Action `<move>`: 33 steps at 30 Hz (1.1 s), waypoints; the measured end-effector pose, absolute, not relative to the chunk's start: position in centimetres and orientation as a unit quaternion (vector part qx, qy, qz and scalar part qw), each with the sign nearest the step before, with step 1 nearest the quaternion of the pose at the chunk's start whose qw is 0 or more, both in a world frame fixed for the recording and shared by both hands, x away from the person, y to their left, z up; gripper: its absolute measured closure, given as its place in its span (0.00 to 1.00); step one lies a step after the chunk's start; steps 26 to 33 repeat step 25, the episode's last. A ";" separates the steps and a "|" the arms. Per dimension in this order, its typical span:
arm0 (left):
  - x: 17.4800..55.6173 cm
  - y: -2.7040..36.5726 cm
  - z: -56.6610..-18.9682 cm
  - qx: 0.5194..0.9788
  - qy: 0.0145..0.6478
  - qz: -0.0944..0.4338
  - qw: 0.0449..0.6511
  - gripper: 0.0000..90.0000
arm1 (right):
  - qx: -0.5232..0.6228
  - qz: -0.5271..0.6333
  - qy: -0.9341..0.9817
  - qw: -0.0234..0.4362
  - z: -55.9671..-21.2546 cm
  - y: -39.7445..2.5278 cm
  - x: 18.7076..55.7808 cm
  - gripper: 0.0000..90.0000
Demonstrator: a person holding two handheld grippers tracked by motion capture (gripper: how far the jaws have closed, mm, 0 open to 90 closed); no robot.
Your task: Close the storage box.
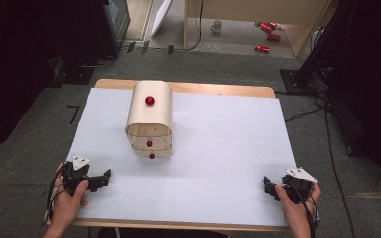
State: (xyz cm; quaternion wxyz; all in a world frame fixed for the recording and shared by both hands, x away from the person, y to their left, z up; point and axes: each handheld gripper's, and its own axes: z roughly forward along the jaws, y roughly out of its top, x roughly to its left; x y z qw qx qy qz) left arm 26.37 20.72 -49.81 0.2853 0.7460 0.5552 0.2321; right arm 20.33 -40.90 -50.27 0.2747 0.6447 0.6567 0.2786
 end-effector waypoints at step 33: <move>26.4 20.7 -49.8 0.746 0.555 0.231 0.285 0.00 | 0.647 0.283 0.654 0.271 -50.5 -41.1 20.3 0.01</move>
